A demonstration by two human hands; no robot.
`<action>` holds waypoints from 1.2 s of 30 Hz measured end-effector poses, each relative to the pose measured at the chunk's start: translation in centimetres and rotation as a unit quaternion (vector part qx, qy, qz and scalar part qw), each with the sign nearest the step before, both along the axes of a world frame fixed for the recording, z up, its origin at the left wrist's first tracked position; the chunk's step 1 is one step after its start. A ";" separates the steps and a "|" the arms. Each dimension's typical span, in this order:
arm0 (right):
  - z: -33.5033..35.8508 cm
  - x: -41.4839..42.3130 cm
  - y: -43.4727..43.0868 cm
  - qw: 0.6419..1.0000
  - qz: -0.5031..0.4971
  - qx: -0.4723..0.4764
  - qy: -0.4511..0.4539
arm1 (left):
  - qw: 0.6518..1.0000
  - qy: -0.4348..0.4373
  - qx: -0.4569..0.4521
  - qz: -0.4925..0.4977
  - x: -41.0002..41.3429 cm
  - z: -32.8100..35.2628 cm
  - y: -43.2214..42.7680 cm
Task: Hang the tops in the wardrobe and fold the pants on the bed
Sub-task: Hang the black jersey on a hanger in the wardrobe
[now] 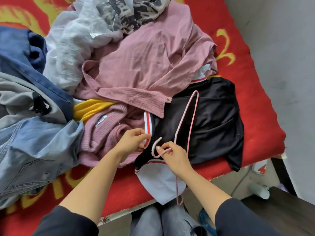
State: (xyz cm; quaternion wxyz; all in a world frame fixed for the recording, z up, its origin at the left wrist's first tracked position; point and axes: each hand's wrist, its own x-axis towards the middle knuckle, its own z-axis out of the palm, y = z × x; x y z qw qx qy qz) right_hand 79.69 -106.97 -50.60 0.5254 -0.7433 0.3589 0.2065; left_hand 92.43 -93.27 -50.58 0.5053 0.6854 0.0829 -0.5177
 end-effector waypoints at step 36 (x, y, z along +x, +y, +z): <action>28.7 0.1 -12.6 0.954 -0.143 0.033 -0.262 | 0.904 -0.415 -0.075 0.070 0.5 18.7 -8.9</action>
